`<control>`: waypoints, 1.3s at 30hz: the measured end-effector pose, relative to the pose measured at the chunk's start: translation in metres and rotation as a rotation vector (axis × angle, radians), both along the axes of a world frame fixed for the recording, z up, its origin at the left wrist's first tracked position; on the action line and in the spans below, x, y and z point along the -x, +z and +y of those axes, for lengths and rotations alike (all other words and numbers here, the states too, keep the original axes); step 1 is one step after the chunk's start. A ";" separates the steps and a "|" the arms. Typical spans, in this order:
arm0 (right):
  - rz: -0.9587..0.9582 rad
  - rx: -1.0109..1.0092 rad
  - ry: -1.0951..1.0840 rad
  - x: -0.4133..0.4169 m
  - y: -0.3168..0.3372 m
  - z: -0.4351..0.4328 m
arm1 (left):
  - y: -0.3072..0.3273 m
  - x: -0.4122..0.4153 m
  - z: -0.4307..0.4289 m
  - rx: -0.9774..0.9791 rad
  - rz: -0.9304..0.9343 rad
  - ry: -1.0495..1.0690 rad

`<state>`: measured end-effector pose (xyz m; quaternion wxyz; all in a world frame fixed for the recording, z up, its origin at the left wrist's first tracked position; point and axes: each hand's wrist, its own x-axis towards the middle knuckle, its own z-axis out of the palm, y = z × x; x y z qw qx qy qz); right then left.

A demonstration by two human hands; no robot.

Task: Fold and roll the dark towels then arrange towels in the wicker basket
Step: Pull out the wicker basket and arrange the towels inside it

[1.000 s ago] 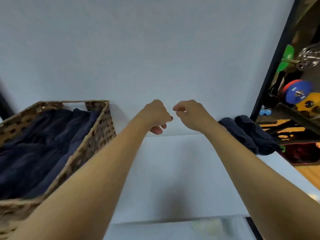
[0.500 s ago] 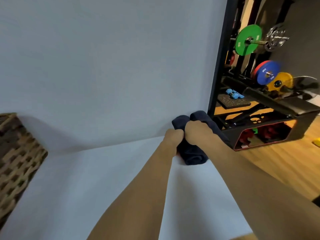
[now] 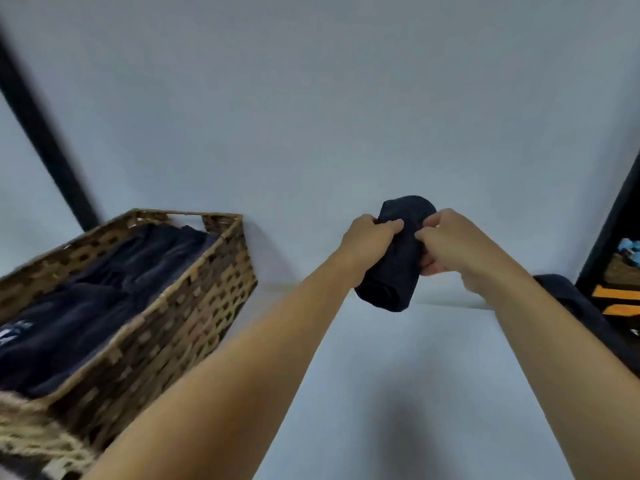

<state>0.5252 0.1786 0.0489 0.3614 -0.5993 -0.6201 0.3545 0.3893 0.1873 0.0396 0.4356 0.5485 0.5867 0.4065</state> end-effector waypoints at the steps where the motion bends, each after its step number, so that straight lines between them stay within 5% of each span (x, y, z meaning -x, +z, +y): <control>1: 0.026 -0.033 0.029 0.022 0.012 -0.004 | 0.014 0.024 -0.006 -0.035 0.009 0.025; 10: 0.235 -0.125 0.276 0.240 0.053 -0.004 | 0.081 0.254 -0.061 -0.121 -0.032 0.206; 17: -0.023 -0.254 0.336 0.402 0.030 0.034 | 0.054 0.412 -0.057 -0.104 0.037 0.338; 24: -0.358 -0.283 0.437 0.487 -0.005 0.074 | 0.012 0.482 -0.031 -0.057 0.164 0.285; 26: -0.512 -0.346 0.441 0.496 -0.011 0.082 | -0.001 0.486 -0.023 -0.075 0.315 0.230; 31: -0.759 -0.431 0.486 0.506 -0.009 0.087 | 0.001 0.469 -0.027 -0.436 1.189 0.216; 35: -0.811 -0.397 0.460 0.512 -0.011 0.093 | 0.008 0.453 -0.047 -0.291 1.332 0.004; 39: -0.812 -0.409 0.445 0.520 -0.017 0.104 | 0.007 0.464 -0.046 -0.189 1.429 0.023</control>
